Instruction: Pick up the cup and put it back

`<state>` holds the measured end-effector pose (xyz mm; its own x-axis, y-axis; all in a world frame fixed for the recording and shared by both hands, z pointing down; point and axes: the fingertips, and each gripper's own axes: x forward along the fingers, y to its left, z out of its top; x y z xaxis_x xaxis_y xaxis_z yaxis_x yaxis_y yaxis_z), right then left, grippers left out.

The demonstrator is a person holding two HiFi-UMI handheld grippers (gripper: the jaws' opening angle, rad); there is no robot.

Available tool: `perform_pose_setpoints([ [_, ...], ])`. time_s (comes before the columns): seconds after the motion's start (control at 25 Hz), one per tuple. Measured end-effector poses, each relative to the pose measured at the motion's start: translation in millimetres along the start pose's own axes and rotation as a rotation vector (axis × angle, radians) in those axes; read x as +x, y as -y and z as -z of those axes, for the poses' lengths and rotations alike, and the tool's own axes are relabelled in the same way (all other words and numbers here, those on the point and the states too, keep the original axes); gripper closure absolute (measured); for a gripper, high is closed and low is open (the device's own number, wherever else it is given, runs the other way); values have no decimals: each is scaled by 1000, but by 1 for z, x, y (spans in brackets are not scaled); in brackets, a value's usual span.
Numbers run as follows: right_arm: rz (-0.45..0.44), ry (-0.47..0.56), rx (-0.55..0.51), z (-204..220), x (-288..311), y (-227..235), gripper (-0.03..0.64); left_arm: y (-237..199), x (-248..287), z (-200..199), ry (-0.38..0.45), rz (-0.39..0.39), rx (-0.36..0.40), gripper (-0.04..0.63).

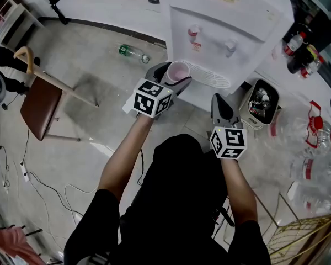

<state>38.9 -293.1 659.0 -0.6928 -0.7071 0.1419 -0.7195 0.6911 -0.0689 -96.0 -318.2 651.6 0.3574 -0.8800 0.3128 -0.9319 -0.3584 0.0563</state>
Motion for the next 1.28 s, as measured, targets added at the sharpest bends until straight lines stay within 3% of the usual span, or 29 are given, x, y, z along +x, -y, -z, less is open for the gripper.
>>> perform_pose_setpoints([
  [0.32,53,6,32,-6,12,14,623,-4,31,-3,-16,16,-27,242],
  [1.28,61,-12,37,-2,27,14,623,-14,66,-14,16,-2,-44,241],
])
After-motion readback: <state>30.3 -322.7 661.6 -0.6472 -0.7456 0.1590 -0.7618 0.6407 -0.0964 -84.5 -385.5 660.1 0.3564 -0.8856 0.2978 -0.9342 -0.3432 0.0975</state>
